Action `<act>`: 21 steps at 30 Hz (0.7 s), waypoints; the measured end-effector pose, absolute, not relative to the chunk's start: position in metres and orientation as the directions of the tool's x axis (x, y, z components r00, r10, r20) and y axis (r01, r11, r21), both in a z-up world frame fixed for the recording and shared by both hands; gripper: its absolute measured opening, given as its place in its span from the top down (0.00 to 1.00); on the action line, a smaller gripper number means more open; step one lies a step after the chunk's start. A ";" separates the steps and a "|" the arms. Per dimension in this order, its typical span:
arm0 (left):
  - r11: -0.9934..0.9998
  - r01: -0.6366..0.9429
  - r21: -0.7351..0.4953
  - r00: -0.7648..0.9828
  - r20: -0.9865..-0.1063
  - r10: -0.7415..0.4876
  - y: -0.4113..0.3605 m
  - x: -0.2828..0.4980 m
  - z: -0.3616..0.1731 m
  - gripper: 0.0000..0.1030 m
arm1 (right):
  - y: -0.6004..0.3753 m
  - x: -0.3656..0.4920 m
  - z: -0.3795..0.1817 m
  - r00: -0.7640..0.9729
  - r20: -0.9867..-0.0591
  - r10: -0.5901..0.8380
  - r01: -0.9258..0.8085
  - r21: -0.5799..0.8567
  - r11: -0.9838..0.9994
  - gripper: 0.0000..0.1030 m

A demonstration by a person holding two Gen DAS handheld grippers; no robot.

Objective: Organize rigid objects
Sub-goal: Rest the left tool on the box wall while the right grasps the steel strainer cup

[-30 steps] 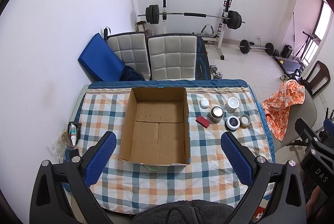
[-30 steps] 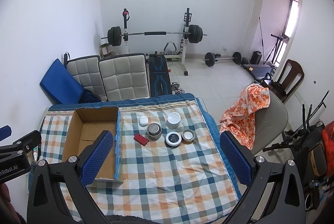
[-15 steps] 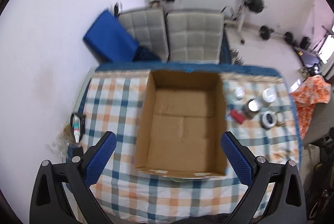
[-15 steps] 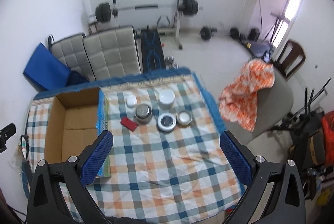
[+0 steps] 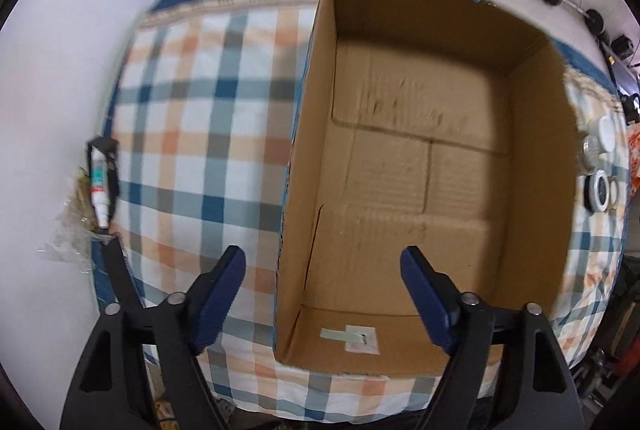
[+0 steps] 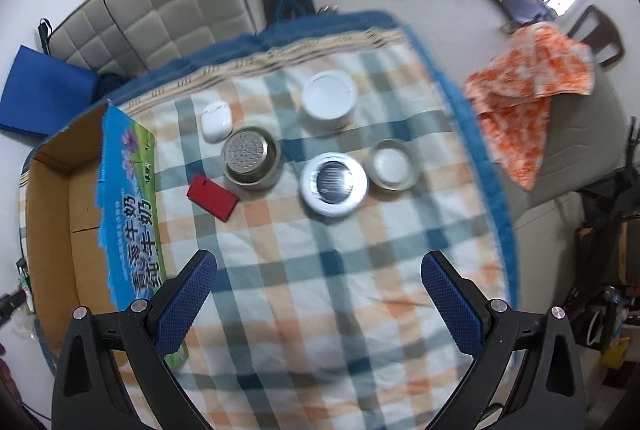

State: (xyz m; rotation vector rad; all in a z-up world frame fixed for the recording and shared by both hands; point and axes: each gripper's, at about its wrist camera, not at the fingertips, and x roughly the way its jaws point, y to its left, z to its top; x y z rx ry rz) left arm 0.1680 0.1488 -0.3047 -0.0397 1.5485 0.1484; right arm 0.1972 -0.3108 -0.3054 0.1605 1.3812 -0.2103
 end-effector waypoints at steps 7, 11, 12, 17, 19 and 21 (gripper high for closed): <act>0.994 -0.091 0.059 -0.132 -0.990 0.047 0.167 0.177 -0.368 0.37 | -0.287 0.248 -0.371 0.078 -0.996 -0.040 0.212 -0.022 0.977 0.00; 0.993 -0.107 0.044 -0.201 -0.979 0.021 0.173 0.171 -0.392 0.60 | -0.273 0.271 -0.391 0.110 -0.994 -0.005 0.164 0.014 0.986 0.00; 0.993 -0.111 0.043 -0.211 -0.977 0.019 0.175 0.170 -0.396 0.62 | -0.271 0.276 -0.395 0.108 -0.994 -0.008 0.166 0.010 0.986 0.00; 0.994 -0.102 0.050 -0.251 -0.968 0.023 0.174 0.164 -0.411 0.79 | -0.270 0.298 -0.407 0.104 -0.995 -0.001 0.197 0.020 0.980 0.00; 0.994 -0.098 0.040 -0.248 -0.969 0.014 0.171 0.162 -0.413 0.88 | -0.271 0.308 -0.413 0.102 -0.995 0.004 0.214 0.026 0.976 0.00; 0.995 -0.083 0.055 -0.266 -0.963 0.031 0.171 0.160 -0.419 0.89 | -0.272 0.318 -0.422 0.087 -0.996 0.025 0.240 0.045 0.970 0.00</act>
